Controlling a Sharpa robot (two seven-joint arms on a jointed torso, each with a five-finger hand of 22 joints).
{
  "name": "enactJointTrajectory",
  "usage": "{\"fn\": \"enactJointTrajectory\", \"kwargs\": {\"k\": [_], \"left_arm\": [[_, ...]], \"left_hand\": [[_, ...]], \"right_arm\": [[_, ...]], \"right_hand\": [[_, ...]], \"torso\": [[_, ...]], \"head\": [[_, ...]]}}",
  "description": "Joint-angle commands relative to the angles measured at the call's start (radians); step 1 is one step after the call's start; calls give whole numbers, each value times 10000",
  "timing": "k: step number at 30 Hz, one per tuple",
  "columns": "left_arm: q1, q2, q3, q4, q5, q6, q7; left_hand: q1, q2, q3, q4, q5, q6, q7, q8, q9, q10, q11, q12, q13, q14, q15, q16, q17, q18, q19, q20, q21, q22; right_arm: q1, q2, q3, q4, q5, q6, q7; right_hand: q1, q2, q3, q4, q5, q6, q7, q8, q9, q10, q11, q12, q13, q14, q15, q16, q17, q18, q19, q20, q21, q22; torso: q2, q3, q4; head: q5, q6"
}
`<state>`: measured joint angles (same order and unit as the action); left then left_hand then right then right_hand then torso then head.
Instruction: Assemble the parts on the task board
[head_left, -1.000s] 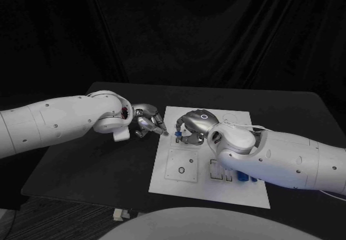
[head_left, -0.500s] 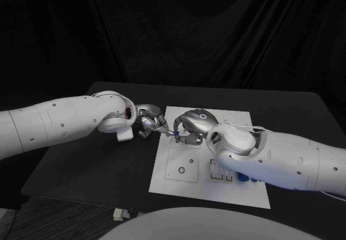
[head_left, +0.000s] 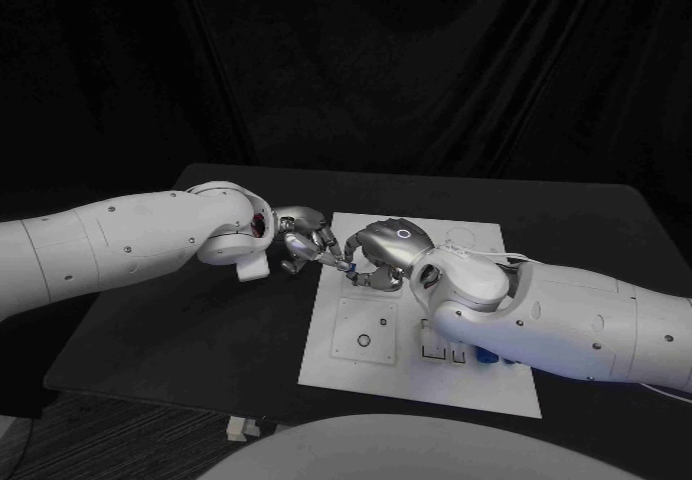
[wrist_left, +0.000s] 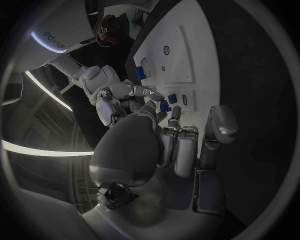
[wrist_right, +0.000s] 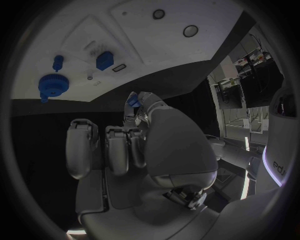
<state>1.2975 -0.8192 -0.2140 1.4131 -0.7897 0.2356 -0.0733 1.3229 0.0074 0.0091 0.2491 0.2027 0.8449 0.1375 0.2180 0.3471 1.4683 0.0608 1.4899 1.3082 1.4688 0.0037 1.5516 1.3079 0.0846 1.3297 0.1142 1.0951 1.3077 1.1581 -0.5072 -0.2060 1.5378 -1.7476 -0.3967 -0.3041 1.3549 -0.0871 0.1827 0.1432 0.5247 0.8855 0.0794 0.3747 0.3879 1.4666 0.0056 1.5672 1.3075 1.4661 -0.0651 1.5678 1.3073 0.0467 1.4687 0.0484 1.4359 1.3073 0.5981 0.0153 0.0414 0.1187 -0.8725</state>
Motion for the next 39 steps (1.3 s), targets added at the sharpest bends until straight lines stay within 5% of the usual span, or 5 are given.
{"fn": "enactJointTrajectory", "kwargs": {"k": [1,8,22,29,39], "left_arm": [[-20,18,8,13,93,38,454],[-23,46,8,7,93,-53,662],[-41,114,8,-39,92,-276,870],[-54,136,8,-71,92,-425,937],[-91,193,8,-91,92,-429,907]], "left_hand": [[325,56,48,-185,582,-54,8,87,-47,287,-23,42,2062,836,3,11,2441,98,-70,-9,12,1385],[888,188,292,-515,1543,160,-66,278,-145,414,-96,179,2153,899,-50,75,2504,89,-23,-47,94,1405],[1397,225,873,-1003,1852,976,-338,744,-166,705,-333,471,2361,1020,-245,192,2629,19,225,-210,523,1509],[1484,277,1132,-1216,1656,1261,-477,979,-94,877,-466,645,2494,1020,-370,192,2629,-29,380,-333,781,1569],[1479,158,1499,-1521,1831,1668,-661,1370,107,1024,-657,809,2626,1020,-551,192,2629,-84,572,-512,1080,1638]], "right_arm": [[16,20,5,11,-31,-24,68],[16,46,5,11,-31,-22,75],[16,54,5,25,-31,48,22],[16,57,5,29,-31,61,8],[16,63,5,25,-31,18,7]], "right_hand": [[-93,46,41,-1,48,51,24,12,-14,1042,6,36,2633,1047,-15,30,2635,-141,374,-49,20,2205],[-105,46,51,0,35,42,30,-4,-24,1042,12,36,2633,1047,-10,30,2635,-141,374,-45,20,2205],[-111,48,61,-1,22,39,34,-15,-32,1042,17,36,2633,1047,-6,30,2635,-142,376,-42,24,2206],[-114,53,72,-3,10,41,39,-23,-38,1042,19,36,2633,1047,-2,30,2635,-139,370,-40,10,2201],[-136,41,118,-24,-77,0,58,-96,-84,1042,38,36,2633,1047,18,30,2635,-129,350,-23,-31,2187]], "torso": [[1,-1,0],[-1,-1,-1],[0,-1,0],[0,-1,0],[0,-1,1]], "head": [[4,-1],[17,-1],[12,-1],[32,-1],[52,-1]]}}
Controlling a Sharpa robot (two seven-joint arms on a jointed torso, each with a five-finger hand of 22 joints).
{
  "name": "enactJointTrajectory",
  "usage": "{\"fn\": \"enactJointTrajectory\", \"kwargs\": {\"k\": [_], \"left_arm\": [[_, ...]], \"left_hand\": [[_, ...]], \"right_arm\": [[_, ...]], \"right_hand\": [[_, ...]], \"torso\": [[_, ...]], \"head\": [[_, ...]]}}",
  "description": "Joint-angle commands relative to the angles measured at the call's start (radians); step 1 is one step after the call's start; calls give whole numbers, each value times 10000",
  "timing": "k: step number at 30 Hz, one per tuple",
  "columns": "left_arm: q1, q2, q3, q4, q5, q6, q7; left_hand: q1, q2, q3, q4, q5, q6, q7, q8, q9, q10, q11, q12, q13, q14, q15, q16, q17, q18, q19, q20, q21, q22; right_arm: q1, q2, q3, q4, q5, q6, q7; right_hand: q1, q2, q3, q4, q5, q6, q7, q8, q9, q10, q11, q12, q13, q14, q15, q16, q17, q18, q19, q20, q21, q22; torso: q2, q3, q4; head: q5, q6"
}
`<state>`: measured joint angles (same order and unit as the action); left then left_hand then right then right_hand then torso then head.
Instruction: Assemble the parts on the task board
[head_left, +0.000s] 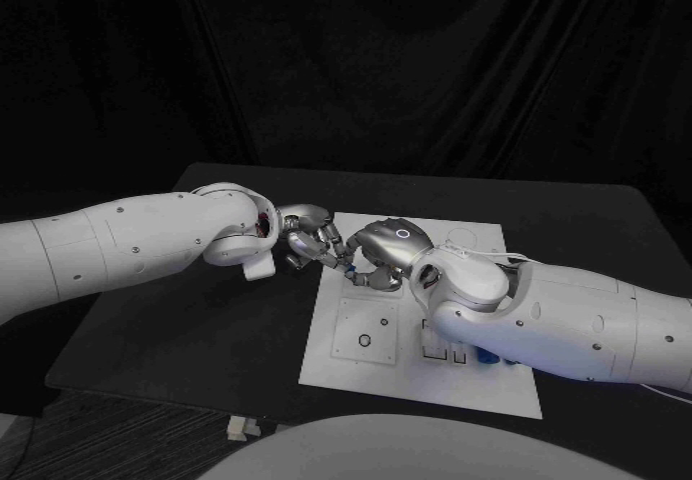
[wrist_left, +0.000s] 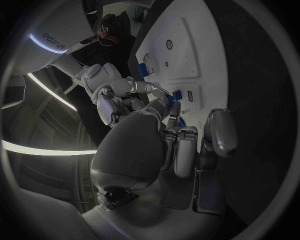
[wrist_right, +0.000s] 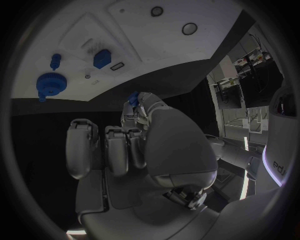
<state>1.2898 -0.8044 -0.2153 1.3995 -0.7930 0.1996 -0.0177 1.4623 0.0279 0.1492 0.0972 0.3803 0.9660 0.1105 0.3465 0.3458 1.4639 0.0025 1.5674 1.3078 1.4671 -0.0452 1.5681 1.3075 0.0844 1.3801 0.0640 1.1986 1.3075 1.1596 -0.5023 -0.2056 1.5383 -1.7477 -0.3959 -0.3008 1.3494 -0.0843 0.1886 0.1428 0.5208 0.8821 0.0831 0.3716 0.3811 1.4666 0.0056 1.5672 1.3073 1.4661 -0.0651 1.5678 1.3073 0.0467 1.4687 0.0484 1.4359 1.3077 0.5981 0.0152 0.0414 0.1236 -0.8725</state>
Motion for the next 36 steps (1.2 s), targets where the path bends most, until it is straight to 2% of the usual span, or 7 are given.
{"fn": "enactJointTrajectory", "kwargs": {"k": [1,9,11,14,22,29,36], "left_arm": [[-18,49,21,47,125,-88,340],[-38,52,21,64,125,-360,89],[-41,50,21,70,125,-407,-29],[-44,47,21,89,125,-489,-255],[-48,37,21,164,125,-708,-786],[-46,25,22,306,125,-893,-1145],[-16,30,26,475,125,-615,-1800]], "left_hand": [[84,-58,120,-16,51,465,-393,93,127,1069,-78,34,2630,1037,-68,27,2633,-85,76,-14,59,1643],[12,-164,301,-91,240,512,-408,151,181,1069,-103,34,2630,1037,-99,27,2633,-95,109,-51,101,1652],[-6,-188,347,-110,289,518,-410,158,191,1069,-107,34,2630,1037,-105,27,2633,-97,117,-59,109,1654],[-19,-216,412,-141,352,527,-411,166,201,1069,-113,34,2630,1037,-112,27,2633,-100,129,-67,127,1658],[-37,-259,511,-189,417,529,-406,168,212,1069,-115,34,2630,1037,-122,27,2633,-101,137,-79,131,1658],[-185,-267,626,-153,506,508,-412,199,246,1031,-116,-22,2585,1037,-128,27,2633,-99,136,-86,110,1650],[-750,-99,1050,186,701,391,-495,538,514,954,-166,-140,2490,1037,-156,27,2633,-80,88,-108,1,1624]], "right_arm": [[1,11,1,20,-30,8,-29],[1,-66,1,16,-30,22,-28],[1,-120,1,32,-30,-5,-19],[2,-273,1,107,-43,-107,-7],[86,-1132,1,527,-286,-482,-47],[451,-2288,1,1296,-330,-818,-78],[866,-3550,0,2235,-338,-1064,-204]], "right_hand": [[-89,6,68,-25,-73,20,25,-86,-31,1042,41,36,2635,1047,23,30,2635,-127,346,-18,-39,2181],[-329,-111,132,-18,-1097,-485,163,-601,-367,1042,1,36,2635,1047,78,30,2635,-91,273,52,-182,2134],[-346,-126,127,-15,-1164,-526,171,-637,-394,1042,0,36,2635,1047,78,30,2635,-85,260,52,-206,2126],[-494,-205,19,67,-1997,-848,208,-867,-564,1042,9,36,2635,1047,87,30,2635,-46,173,59,-377,2073],[-605,-330,-265,337,-3104,-1390,242,-1146,-864,1042,36,36,2635,1016,116,-44,2526,33,-11,89,-744,1963],[-563,-286,-278,424,-3176,-1358,242,-1116,-906,1042,39,36,2635,998,121,-86,2464,51,-52,95,-830,1939],[-516,-235,-266,482,-3139,-1263,238,-1058,-923,1042,36,36,2635,989,119,-106,2435,55,-61,96,-852,1934]], "torso": [[0,0,1],[0,0,1],[-1,0,0],[0,1,0],[-2,2,1],[0,4,-2],[1,6,0]], "head": [[4,-1],[-5,-1],[-3,-1],[19,-1],[59,-1],[2,-1],[-83,-1]]}}
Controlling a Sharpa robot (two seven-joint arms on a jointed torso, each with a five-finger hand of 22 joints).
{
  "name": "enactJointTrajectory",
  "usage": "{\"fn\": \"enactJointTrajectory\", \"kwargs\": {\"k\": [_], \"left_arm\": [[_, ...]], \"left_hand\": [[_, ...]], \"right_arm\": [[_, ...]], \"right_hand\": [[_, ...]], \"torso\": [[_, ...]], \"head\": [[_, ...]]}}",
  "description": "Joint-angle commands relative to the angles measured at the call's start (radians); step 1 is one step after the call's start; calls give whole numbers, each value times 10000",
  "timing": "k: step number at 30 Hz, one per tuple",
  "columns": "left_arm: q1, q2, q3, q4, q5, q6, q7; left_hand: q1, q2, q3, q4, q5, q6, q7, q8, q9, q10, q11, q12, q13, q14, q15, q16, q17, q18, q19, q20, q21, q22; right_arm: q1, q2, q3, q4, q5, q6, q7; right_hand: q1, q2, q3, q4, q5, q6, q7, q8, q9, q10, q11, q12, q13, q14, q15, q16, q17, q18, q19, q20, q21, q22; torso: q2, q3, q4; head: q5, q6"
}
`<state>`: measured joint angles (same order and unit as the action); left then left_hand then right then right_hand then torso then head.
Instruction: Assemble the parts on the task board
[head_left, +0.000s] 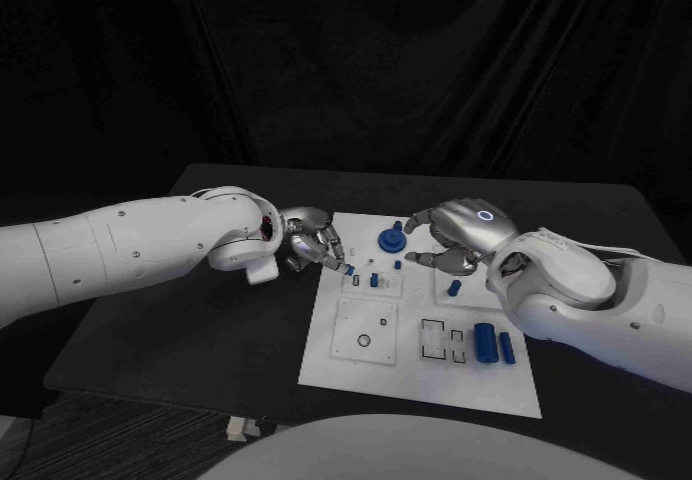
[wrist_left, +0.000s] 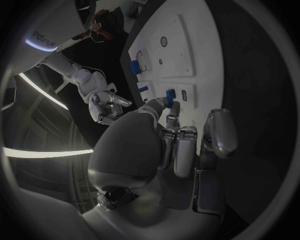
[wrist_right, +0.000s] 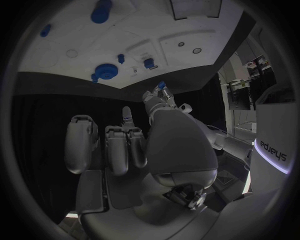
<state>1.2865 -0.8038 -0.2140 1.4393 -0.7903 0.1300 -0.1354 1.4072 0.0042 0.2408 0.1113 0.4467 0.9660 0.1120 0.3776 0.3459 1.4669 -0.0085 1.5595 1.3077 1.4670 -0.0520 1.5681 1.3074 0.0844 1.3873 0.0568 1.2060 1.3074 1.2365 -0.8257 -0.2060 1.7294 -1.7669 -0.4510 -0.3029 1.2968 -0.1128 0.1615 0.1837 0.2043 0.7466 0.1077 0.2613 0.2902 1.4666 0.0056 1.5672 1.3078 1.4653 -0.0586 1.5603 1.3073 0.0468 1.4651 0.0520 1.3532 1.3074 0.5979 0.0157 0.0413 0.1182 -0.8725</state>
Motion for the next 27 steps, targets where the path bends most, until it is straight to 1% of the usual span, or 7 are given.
{"fn": "enactJointTrajectory", "kwargs": {"k": [1,4,7,12,14,20,27], "left_arm": [[26,36,13,92,98,121,-727],[56,92,14,143,98,204,-1082],[85,152,15,205,98,224,-1421],[147,269,16,362,98,54,-2198],[190,321,17,427,98,-66,-2537],[376,497,17,617,98,-391,-3391],[629,774,18,678,98,-547,-3800]], "left_hand": [[-268,160,204,97,36,362,-517,293,569,912,-62,-78,2477,1038,-91,27,2634,-77,5,-41,-93,1621],[-357,190,296,171,32,329,-525,378,639,896,-69,-102,2458,1038,-97,27,2634,-74,-4,-46,-112,1617],[-388,194,336,193,40,318,-532,415,670,887,-74,-115,2448,1038,-98,27,2634,-73,-6,-50,-117,1616],[-454,139,455,204,91,327,-563,546,768,846,-101,-178,2399,1038,-117,27,2634,-67,-15,-64,-144,1609],[-467,81,562,165,188,303,-573,611,823,771,-117,-294,2307,1038,-134,27,2634,-61,-23,-78,-170,1602],[-480,25,670,117,216,280,-578,647,858,695,-129,-416,2210,1010,-149,-11,2594,-64,-11,-93,-161,1604],[-479,-62,926,-36,241,236,-576,676,900,731,-140,-377,2240,1032,-176,19,2626,-83,66,-123,-67,1628]], "right_arm": [[129,-471,4,439,-147,-552,-198],[197,-916,3,763,-147,-627,-242],[232,-1271,3,1009,-145,-620,-280],[257,-1706,3,1270,-99,-609,-305],[260,-1790,3,1307,-81,-576,-314],[255,-1892,2,1316,61,-492,-293],[217,-1926,1,1288,168,-416,-255]], "right_hand": [[26,62,9,88,40,124,-13,63,-17,1042,33,36,2630,999,53,-25,2443,52,-19,60,-18,1940],[54,74,12,116,74,182,-17,95,-26,1042,30,36,2630,1001,49,-21,2449,51,-17,58,-17,1941],[86,79,15,133,106,229,-22,120,-34,1042,25,36,2630,998,46,-29,2438,51,-15,56,-17,1942],[142,82,16,184,134,343,-31,177,-52,1042,19,36,2630,993,39,-40,2422,53,-17,51,-30,1940],[163,85,15,215,149,409,-37,208,-62,1042,15,36,2630,992,36,-43,2417,54,-17,48,-36,1940],[220,93,20,264,188,531,-53,256,-87,1042,2,36,2630,985,26,-60,2392,60,-28,41,-68,1932],[259,101,28,287,218,598,-62,277,-105,1042,-6,36,2630,971,20,-93,2345,67,-42,36,-103,1922]], "torso": [[-4,2,-1],[3,3,1],[-37,31,-30],[-25,27,-16],[-27,30,-19],[-26,30,-17],[-24,29,-15]], "head": [[-42,-1],[-94,-1],[-111,-1],[-195,-1],[-212,-1],[-229,-1],[-288,-1]]}}
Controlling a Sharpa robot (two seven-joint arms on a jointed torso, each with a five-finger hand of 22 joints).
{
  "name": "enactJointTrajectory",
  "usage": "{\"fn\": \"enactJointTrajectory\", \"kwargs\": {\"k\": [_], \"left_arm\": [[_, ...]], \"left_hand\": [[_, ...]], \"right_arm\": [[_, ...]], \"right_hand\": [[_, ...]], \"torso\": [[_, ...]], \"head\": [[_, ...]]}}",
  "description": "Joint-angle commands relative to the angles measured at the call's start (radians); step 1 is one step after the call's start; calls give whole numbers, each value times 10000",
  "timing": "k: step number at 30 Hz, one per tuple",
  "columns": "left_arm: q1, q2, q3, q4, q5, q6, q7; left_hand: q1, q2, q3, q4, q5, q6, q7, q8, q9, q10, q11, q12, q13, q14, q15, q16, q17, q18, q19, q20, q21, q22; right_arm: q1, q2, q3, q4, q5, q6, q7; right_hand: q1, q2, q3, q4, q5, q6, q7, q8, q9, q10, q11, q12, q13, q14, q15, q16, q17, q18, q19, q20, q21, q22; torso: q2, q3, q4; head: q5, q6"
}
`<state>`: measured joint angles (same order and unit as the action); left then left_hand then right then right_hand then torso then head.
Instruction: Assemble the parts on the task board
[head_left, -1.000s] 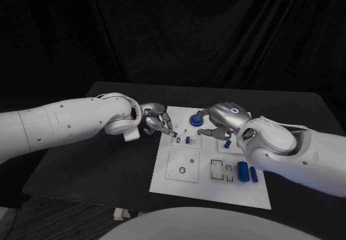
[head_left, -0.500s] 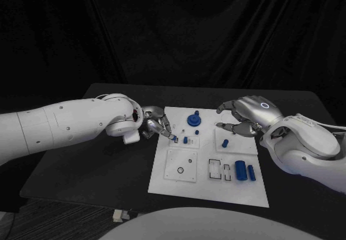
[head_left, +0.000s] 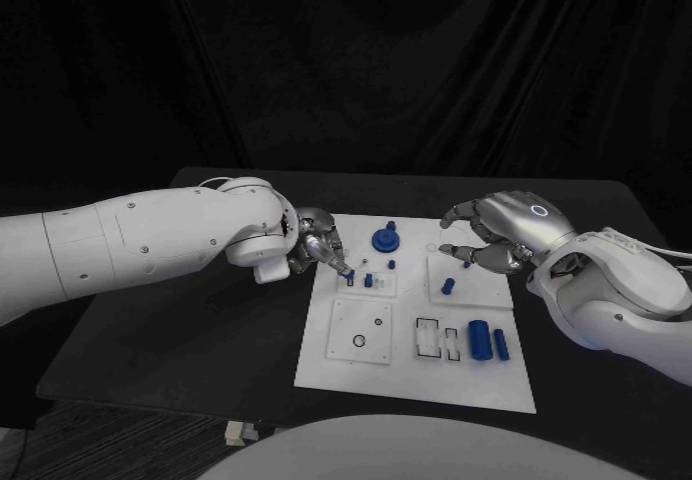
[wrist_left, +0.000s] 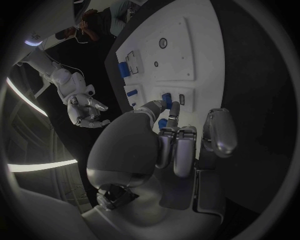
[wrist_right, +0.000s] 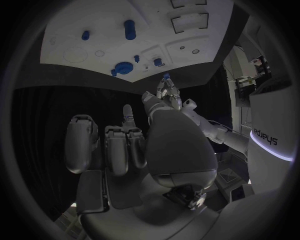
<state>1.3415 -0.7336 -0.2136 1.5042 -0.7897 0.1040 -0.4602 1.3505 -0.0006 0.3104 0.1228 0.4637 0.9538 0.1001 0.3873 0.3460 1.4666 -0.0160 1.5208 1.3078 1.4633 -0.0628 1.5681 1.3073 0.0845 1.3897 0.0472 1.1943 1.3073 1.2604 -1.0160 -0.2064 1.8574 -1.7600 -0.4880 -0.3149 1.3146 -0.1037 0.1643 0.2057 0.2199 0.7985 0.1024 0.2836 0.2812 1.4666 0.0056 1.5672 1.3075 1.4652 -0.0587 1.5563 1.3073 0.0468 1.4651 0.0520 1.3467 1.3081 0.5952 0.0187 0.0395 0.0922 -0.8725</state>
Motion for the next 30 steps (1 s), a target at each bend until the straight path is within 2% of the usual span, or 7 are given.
{"fn": "enactJointTrajectory", "kwargs": {"k": [1,8,13,18,21,29,30], "left_arm": [[124,123,14,14,88,-288,-585],[343,460,15,-188,-698,153,-781],[397,711,15,-406,-961,581,-893],[421,979,15,-532,-1093,1026,-1344],[432,1140,15,-618,-1215,1345,-1614],[440,1309,15,-774,-1313,1882,-1857],[440,1317,15,-790,-1317,1936,-1871]], "left_hand": [[86,-16,259,-167,77,355,-458,580,901,746,-66,25,2252,1075,-71,27,2635,-91,62,-30,81,1637],[-11,-146,690,-425,328,353,-452,617,955,859,-88,186,2377,1075,-112,27,2635,-125,214,-75,259,1682],[-211,-315,985,-595,852,432,-474,684,1012,904,-118,251,2430,1075,-150,27,2635,-144,308,-116,346,1705],[-283,-372,1075,-660,963,451,-482,702,1030,922,-130,280,2453,1075,-164,27,2635,-150,336,-130,374,1713],[-445,-483,1150,-711,1089,558,-541,732,1051,1013,-127,445,2586,1075,-171,27,2635,-165,385,-143,443,1732],[-541,-517,1286,-799,1092,600,-535,710,1052,1031,-177,479,2613,1075,-203,27,2635,-170,412,-163,467,1739],[-568,-530,1317,-820,1120,617,-538,709,1054,1036,-186,489,2621,1075,-212,27,2635,-173,424,-171,483,1743]], "right_arm": [[-27,-33,4,8,119,-36,-128],[-42,-97,4,-2,215,-10,-88],[-68,-88,4,-47,281,30,-61],[-121,-56,3,-103,307,71,-43],[-172,-18,3,-156,337,119,-37],[-238,80,3,-280,378,208,-18],[-249,92,3,-297,380,215,-14]], "right_hand": [[88,12,1,74,68,94,-10,58,-20,1042,-7,36,2633,968,19,-64,2329,69,-45,35,-45,1913],[120,11,1,104,89,173,-15,79,-43,1042,-8,36,2633,949,15,-111,2262,82,-73,30,-110,1894],[149,11,6,121,112,217,-19,85,-63,1042,-11,36,2633,936,13,-141,2220,90,-89,28,-148,1882],[154,11,6,124,115,224,-21,86,-67,1042,-11,36,2633,935,12,-144,2215,92,-94,27,-159,1879],[168,10,7,132,120,243,-23,87,-78,1042,-11,36,2633,930,11,-155,2199,95,-99,26,-172,1876],[194,22,14,153,128,291,-28,93,-100,1042,-7,36,2633,924,9,-171,2178,104,-117,23,-217,1862],[207,27,18,157,130,301,-30,92,-109,1042,-6,36,2633,920,9,-182,2163,106,-123,22,-232,1858]], "torso": [[2,2,3],[1,3,0],[2,10,-3],[1,5,2],[2,6,5],[2,6,-8],[5,6,11]], "head": [[-32,-1],[-92,-1],[-73,-1],[-74,-1],[-7,-1],[53,-1],[41,-1]]}}
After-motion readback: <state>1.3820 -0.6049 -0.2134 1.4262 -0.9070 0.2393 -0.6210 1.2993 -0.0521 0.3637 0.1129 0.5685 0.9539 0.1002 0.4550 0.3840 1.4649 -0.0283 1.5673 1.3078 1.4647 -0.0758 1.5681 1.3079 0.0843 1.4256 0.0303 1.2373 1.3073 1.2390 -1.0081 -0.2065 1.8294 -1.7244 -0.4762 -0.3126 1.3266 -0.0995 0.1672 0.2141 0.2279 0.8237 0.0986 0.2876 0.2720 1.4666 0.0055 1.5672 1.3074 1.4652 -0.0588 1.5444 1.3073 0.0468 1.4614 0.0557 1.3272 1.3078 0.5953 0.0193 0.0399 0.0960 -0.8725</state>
